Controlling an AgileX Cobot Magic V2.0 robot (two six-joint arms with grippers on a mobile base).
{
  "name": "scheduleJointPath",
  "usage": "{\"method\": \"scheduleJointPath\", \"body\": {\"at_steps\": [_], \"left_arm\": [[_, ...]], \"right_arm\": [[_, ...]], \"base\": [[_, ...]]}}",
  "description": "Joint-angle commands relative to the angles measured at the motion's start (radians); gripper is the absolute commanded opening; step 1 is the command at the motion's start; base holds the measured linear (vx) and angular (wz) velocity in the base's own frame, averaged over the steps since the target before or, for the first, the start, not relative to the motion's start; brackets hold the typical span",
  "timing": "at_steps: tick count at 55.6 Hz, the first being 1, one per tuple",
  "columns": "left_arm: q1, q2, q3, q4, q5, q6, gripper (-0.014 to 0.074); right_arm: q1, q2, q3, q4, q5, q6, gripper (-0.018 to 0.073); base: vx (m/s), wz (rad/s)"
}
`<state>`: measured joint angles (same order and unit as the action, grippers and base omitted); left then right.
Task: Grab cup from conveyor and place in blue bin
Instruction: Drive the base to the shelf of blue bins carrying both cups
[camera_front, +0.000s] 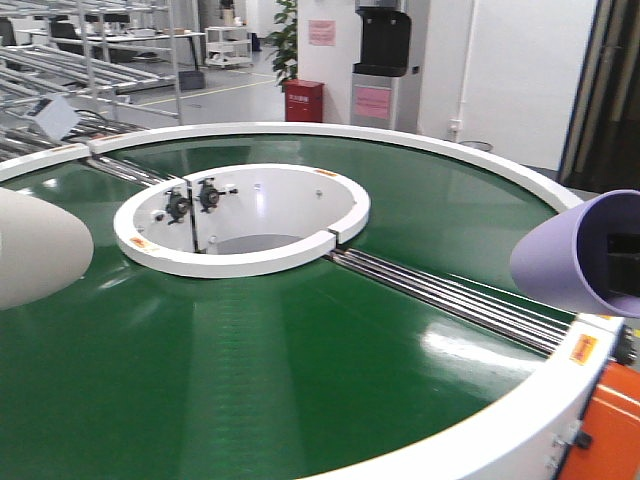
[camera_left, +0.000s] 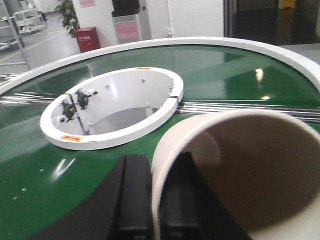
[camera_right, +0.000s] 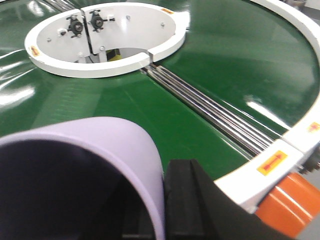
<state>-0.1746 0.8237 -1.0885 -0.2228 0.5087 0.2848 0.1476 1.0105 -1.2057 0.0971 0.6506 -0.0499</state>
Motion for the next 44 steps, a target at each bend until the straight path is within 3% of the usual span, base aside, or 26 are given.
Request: {"method": "scheduleJointPath", "body": {"at_steps": [1, 25, 44], "left_arm": [[-0.006, -0.002, -0.027, -0.015, -0.091, -0.003, -0.0007], [-0.006, -0.002, -0.027, -0.015, -0.091, -0.003, -0.0007], [-0.006, -0.002, -0.027, -0.015, -0.091, -0.003, -0.0007]], "right_arm": [[0.0, -0.014, -0.03, -0.003, -0.09, -0.004, -0.0009], [0.0, -0.014, -0.03, -0.003, -0.09, -0.004, -0.0009], [0.0, -0.014, -0.03, -0.003, -0.09, -0.004, -0.0009]], "base": [[-0.11, -0.26], [-0.07, -0.37], [-0.03, -0.66]]}}
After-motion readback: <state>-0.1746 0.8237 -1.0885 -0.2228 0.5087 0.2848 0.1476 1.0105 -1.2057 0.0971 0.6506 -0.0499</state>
